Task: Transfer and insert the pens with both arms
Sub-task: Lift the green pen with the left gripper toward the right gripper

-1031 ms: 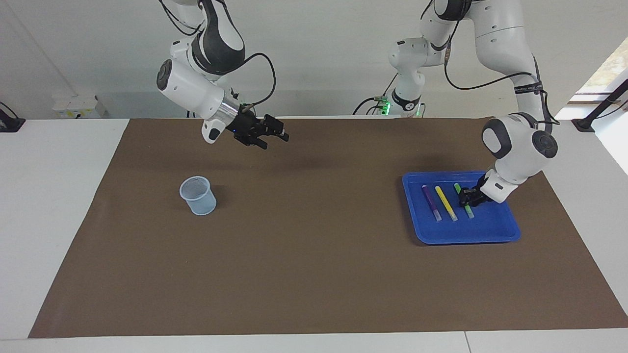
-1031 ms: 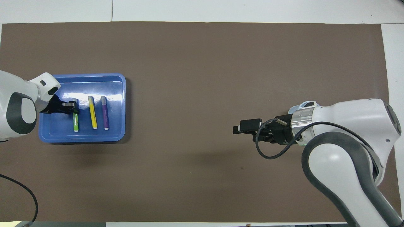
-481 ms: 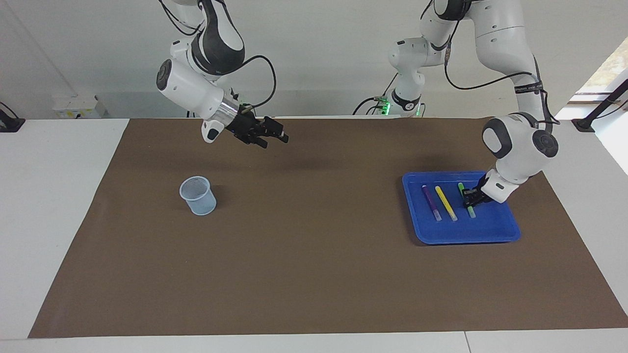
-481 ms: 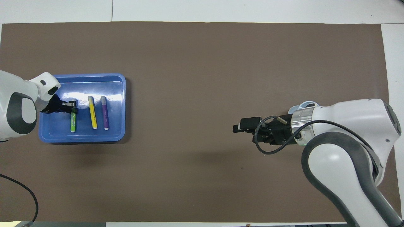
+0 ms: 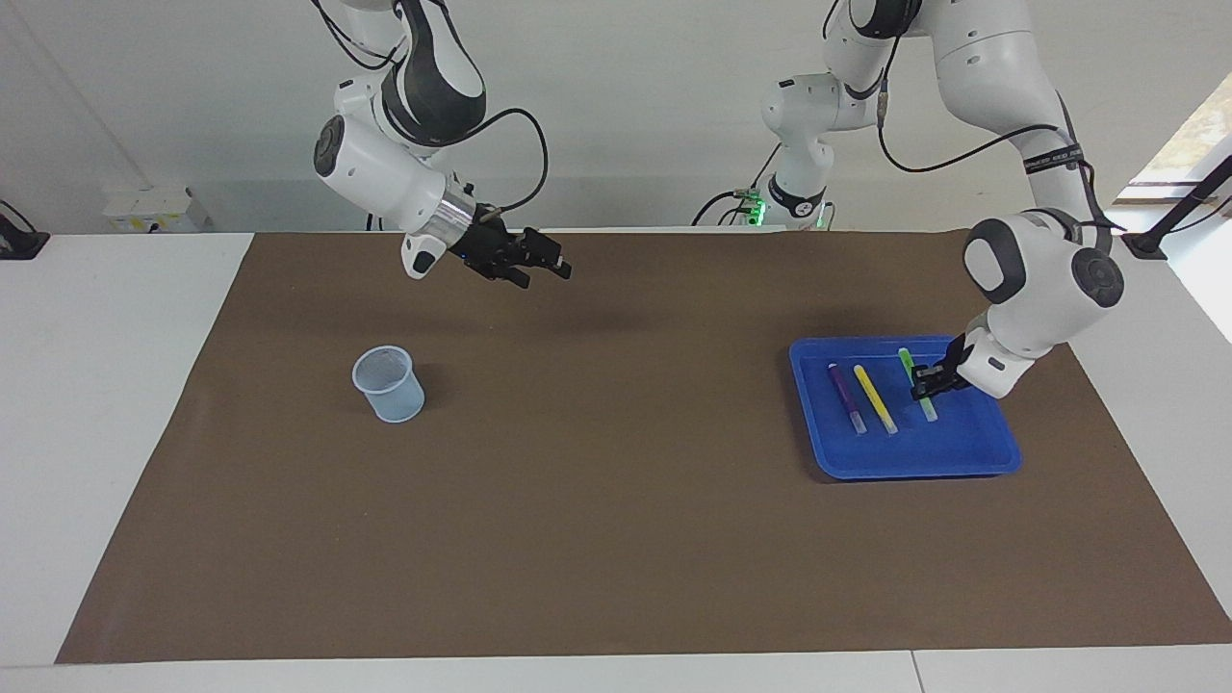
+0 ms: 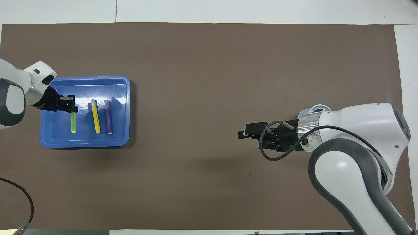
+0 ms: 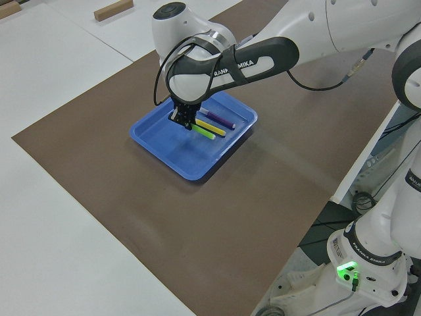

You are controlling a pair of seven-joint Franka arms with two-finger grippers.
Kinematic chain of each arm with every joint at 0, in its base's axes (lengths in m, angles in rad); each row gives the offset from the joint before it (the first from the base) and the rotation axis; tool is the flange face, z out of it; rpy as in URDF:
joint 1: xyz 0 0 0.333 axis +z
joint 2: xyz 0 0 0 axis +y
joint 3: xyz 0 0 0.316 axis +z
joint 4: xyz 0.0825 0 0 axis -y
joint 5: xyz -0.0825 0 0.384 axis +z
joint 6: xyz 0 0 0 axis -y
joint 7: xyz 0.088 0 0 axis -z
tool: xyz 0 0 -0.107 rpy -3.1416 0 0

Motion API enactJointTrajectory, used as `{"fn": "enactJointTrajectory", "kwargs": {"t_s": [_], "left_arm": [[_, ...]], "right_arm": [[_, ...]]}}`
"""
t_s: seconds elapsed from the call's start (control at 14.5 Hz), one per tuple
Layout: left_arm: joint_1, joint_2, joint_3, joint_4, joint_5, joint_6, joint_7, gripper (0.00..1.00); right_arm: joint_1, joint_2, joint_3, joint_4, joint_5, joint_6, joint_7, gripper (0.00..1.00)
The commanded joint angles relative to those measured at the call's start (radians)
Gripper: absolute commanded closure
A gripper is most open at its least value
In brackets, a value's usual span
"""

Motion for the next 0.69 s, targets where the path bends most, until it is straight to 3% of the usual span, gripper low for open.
{"fn": "enactJointTrajectory", "kwargs": {"t_s": [0.0, 0.28, 0.41, 0.62], "left_arm": [[-0.053, -0.040, -0.001, 0.107, -0.012, -0.173, -0.240, 1.00], [-0.155, -0.150, -0.006, 0.097, -0.169, -0.231, -0.724, 1.00], [-0.208, -0.164, -0.006, 0.094, -0.244, -0.231, -0.956, 1.00], [-0.293, -0.206, -0.006, 0.019, -0.350, -0.210, -1.091, 1.00]], "right_arm": [[0.003, -0.004, 0.001, -0.008, 0.025, 0.023, 0.012, 0.00], [0.011, -0.004, 0.007, -0.005, 0.091, 0.051, 0.052, 0.00], [0.034, -0.002, 0.007, -0.005, 0.146, 0.077, 0.071, 0.00], [0.140, -0.002, 0.007, 0.012, 0.226, 0.216, 0.086, 0.00]]}}
